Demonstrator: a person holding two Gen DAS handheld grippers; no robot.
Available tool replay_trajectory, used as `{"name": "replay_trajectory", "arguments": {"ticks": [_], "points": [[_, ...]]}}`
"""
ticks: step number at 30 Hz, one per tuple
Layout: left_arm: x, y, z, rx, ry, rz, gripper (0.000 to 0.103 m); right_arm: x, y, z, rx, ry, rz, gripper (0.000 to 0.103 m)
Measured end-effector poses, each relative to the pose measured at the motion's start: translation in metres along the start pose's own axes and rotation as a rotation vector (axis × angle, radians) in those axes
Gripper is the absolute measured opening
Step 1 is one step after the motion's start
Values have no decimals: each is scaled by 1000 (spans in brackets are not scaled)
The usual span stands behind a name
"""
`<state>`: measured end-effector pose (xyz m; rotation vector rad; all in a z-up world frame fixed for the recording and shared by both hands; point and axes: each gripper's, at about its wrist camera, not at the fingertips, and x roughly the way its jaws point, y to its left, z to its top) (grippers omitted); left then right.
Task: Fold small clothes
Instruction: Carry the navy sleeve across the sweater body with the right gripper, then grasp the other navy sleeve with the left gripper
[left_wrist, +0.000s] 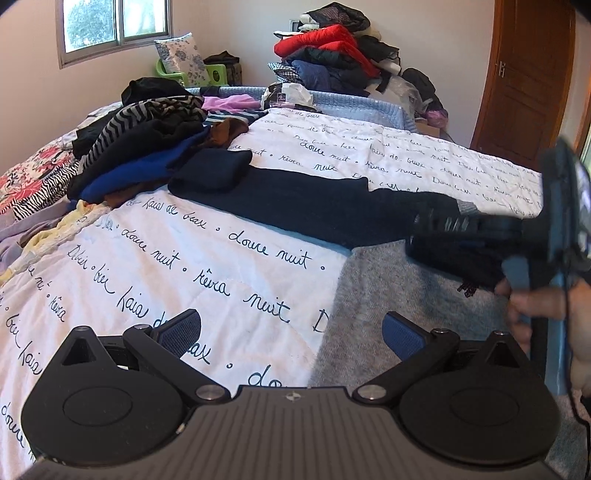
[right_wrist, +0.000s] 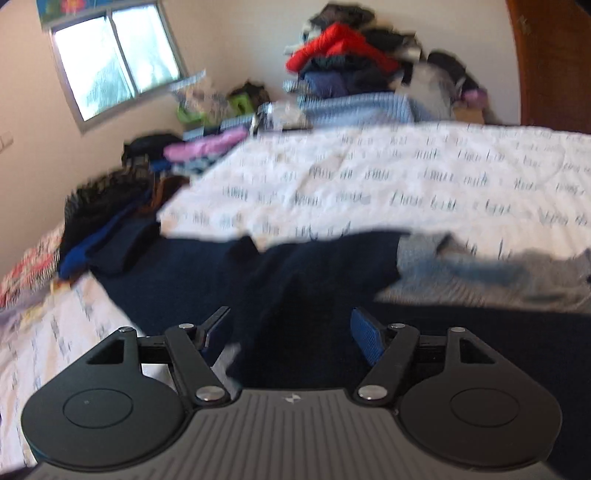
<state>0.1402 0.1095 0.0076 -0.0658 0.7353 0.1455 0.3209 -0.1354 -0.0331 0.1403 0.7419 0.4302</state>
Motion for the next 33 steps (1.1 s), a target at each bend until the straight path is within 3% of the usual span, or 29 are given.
{"name": "replay_trajectory", "arguments": {"ticks": [1,3,7,14,18,22,30,33], "points": [[1,1,2,3,1,-9,103,5,5,-3,-41,18,-35,70],[4,5,5,21,-6,-10,103,-2,13,-8,-90,-30,-92,70],[14,24,19,61,-67,61,103,-39,11,-4,-50,-113,2,70],[59,54,58,163,-156,159,103,-100,1,-26,-69,-164,38,74],[93,62,72,296,-219,243,103,-118,-12,-47,-25,-159,41,74],[130,75,85,394,-224,318,103,-129,-21,-60,19,-165,43,74],[182,77,84,646,-234,385,103,-131,-27,-75,71,-204,46,74],[200,73,86,726,-213,389,92,-126,-31,-77,93,-194,53,74]]}}
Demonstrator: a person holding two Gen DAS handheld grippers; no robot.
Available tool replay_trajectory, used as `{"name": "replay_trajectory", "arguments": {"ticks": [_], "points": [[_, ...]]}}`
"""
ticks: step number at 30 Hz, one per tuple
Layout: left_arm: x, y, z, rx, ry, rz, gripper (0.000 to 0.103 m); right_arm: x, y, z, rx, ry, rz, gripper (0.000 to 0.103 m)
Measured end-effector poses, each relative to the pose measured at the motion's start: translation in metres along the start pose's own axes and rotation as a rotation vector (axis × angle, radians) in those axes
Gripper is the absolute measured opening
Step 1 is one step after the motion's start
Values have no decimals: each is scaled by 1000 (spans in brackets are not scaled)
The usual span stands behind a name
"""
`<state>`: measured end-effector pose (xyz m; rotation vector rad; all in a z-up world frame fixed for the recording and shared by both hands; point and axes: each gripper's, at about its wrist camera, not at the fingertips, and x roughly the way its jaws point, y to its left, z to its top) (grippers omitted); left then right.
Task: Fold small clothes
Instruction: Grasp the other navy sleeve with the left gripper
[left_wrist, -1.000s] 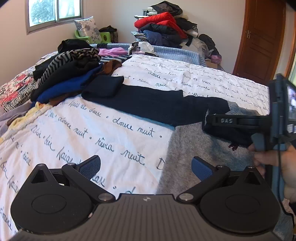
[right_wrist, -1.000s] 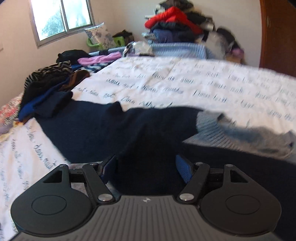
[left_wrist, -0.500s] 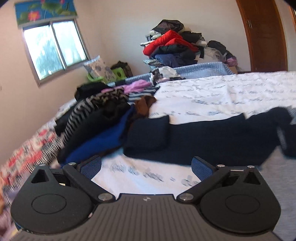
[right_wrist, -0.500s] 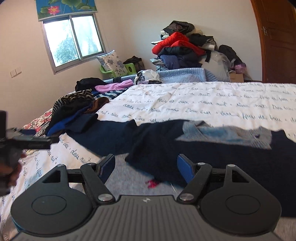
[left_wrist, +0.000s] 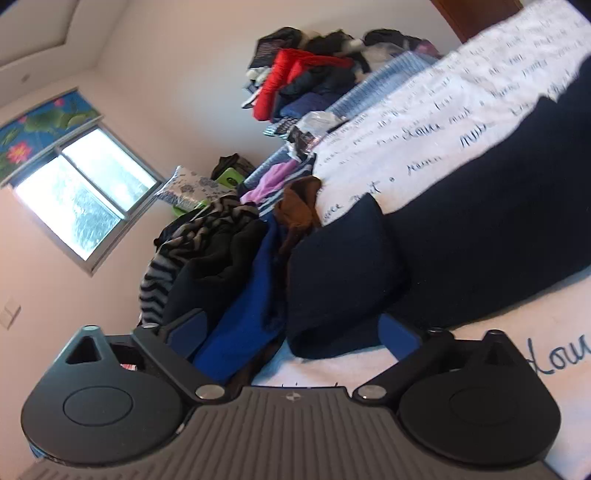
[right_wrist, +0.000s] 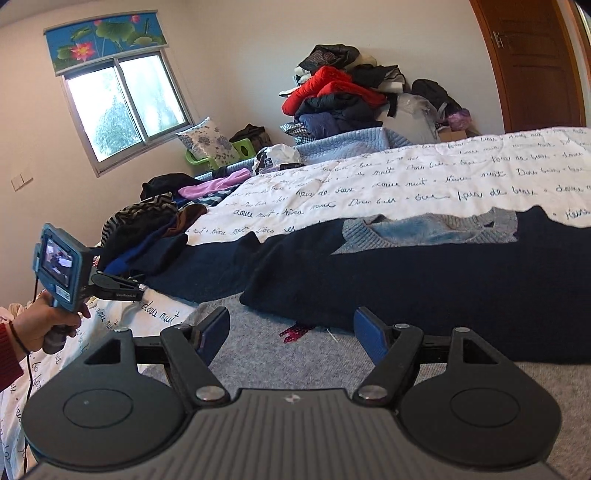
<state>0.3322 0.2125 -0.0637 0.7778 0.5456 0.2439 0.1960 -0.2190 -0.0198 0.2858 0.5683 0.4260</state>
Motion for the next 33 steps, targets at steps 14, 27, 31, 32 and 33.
{"name": "replay_trajectory", "arguments": {"ticks": [14,27,31,32,33], "points": [[31,-31,27,52,-70,49,79,14,-14,-12,63,31,-20,74],[23,-2,46,-262,-95,-214,15,11,-15,-7,55,19,-27,74],[11,9,52,-305,-108,-216,13,5,-16,-5,61,8,-27,74],[9,10,53,-315,-107,-216,12,3,-16,-4,60,4,-27,74],[4,12,55,-325,-109,-215,12,0,-16,-3,60,-2,-29,74]]}}
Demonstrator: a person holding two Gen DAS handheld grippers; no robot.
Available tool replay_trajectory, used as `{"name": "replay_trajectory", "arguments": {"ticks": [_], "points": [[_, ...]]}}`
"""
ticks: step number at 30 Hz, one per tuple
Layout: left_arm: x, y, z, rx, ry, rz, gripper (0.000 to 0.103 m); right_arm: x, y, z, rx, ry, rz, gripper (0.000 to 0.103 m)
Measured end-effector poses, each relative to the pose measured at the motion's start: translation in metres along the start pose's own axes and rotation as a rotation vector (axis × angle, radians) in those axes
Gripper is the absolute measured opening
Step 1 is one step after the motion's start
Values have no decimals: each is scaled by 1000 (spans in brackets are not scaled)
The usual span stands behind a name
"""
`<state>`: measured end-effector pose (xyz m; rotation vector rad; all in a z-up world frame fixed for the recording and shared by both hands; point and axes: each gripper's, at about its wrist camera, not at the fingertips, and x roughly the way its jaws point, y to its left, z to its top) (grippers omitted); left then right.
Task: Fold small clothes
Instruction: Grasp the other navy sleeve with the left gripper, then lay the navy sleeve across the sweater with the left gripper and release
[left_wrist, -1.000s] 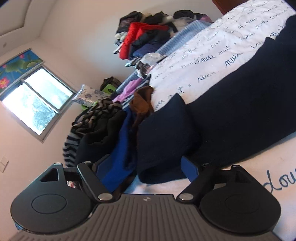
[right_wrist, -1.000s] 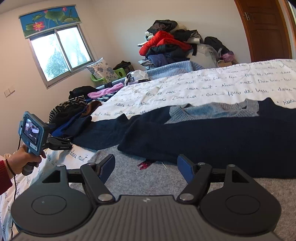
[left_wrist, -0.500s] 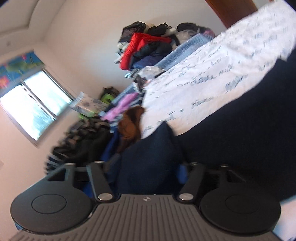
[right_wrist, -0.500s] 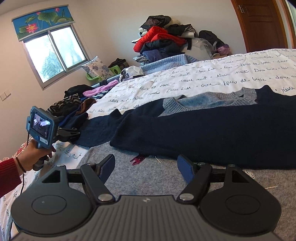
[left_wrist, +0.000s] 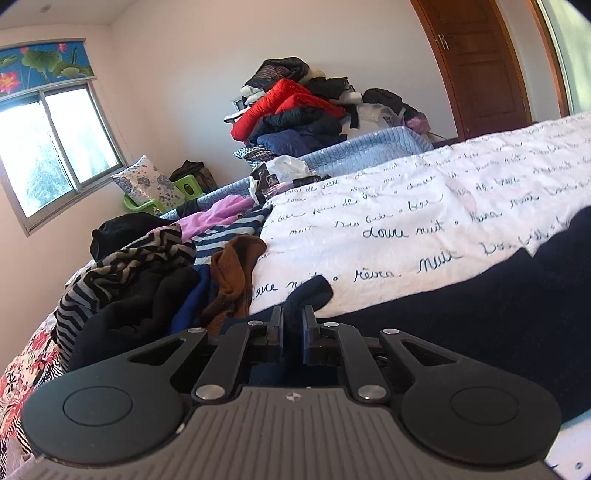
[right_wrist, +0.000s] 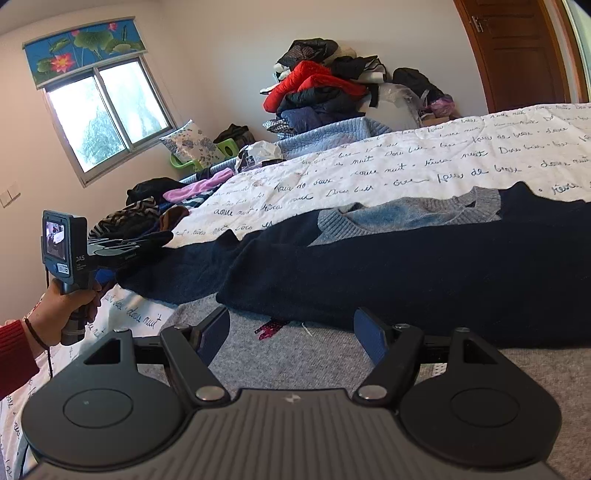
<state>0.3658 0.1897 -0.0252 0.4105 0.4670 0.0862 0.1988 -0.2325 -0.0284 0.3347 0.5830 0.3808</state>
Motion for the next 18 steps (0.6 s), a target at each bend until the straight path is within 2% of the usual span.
{"name": "replay_trajectory", "arguments": {"ticks": [3,8,14,18], "points": [[-12,1,8,-37,-3,-2,11,-11,-2,4,2,-19,0,74],[-44,-7,29,-94,-50,-61,11,-32,-9,8,0,-55,-9,74],[-83,-31,61,-130,-103,-150,11,-53,-24,9,27,-83,-32,74],[-106,-51,83,-179,-115,-235,11,-67,-37,8,42,-96,-49,74]]}}
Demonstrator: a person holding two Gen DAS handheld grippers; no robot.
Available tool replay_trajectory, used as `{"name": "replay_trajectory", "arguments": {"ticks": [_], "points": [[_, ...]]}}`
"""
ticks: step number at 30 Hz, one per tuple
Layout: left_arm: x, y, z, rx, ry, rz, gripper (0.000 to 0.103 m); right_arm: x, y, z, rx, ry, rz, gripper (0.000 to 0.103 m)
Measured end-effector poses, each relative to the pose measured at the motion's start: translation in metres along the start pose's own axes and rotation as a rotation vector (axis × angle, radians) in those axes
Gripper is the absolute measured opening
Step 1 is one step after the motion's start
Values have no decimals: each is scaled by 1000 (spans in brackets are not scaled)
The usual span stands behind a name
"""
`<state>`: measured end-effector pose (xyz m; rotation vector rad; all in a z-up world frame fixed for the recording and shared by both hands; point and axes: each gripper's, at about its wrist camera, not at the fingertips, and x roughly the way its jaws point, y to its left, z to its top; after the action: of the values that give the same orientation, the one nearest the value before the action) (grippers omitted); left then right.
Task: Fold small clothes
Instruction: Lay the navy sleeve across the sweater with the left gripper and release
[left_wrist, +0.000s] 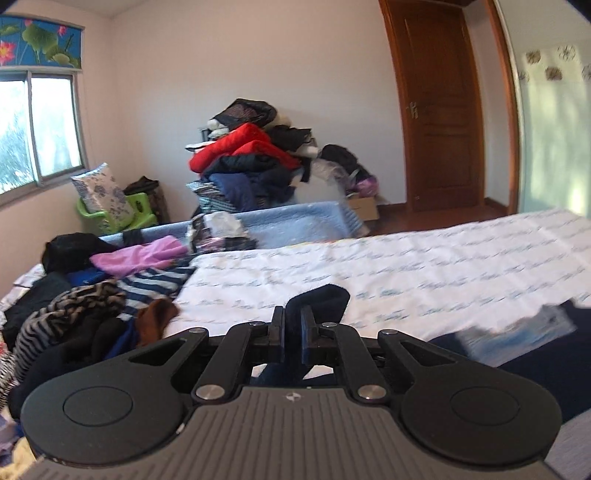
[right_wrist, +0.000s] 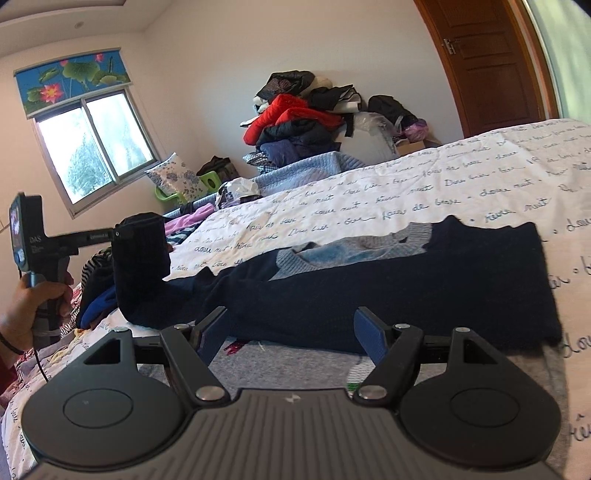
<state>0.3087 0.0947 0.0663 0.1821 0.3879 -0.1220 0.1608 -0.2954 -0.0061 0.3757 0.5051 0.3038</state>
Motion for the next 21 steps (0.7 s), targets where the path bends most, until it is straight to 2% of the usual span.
{"name": "replay_trajectory", "arguments": {"ticks": [11,18,21], "points": [[-29,-110,27,-43,-35,-227,11,-40,-43,1,72,-43,-57,75],[-22,-184,14,-45,-8,-348,11,-64,-68,-3,123,-66,-90,75],[-16,-213,4,-24,15,-377,11,-72,-75,-5,135,-75,-102,75]]}}
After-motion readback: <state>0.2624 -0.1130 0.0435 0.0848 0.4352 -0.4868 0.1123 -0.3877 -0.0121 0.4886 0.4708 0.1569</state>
